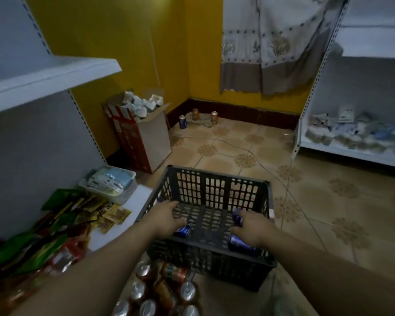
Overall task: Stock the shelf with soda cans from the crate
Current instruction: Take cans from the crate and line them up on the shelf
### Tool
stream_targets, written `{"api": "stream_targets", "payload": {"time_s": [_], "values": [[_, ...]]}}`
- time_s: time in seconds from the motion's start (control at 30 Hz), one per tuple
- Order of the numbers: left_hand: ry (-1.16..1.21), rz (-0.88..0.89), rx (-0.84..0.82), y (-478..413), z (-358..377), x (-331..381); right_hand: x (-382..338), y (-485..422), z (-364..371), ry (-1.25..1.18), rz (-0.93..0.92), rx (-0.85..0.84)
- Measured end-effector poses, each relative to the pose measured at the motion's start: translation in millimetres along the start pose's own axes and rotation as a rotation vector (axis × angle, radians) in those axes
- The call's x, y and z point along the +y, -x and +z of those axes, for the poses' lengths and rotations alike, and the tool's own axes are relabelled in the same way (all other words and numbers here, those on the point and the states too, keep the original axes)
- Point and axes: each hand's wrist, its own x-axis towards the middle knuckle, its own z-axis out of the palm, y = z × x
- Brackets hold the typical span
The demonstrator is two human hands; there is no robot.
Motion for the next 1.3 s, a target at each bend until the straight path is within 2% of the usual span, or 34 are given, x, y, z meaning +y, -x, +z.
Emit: {"api": "stream_targets", "payload": {"time_s": [0.3, 0.5, 0.63, 0.73, 0.87, 1.0, 1.13, 1.3], "values": [[-0.096, -0.099, -0.227, -151.0, 80.1, -34.9, 48.5, -141.0, 69.7, -0.123, 0.116, -0.189], [-0.05, 0.006, -0.456, -216.3, 147.8, -29.8, 75.7, -231.5, 128.6, -0.066, 0.224, -0.267], [-0.052, 0.035, -0.556, -232.1, 184.5, -30.0, 97.0, -270.3, 180.1, 0.051, 0.315, -0.285], [-0.001, 0.036, -0.573, -231.9, 193.8, -34.1, 102.8, -278.8, 193.8, 0.228, 0.287, -0.219], [0.073, 0.033, -0.502, -226.5, 185.0, -36.9, 97.3, -272.2, 187.1, 0.092, 0.24, -0.207], [0.073, 0.061, -0.389, -197.2, 155.1, -39.1, 54.3, -236.2, 142.3, -0.118, 0.074, -0.124], [0.074, 0.166, -0.168, -134.4, 99.7, -34.2, -11.9, -174.6, 74.3, -0.287, -0.128, -0.089], [0.155, 0.244, 0.089, -30.9, 6.4, -31.8, -90.3, -77.9, -12.0, -0.363, -0.416, -0.089]]}}
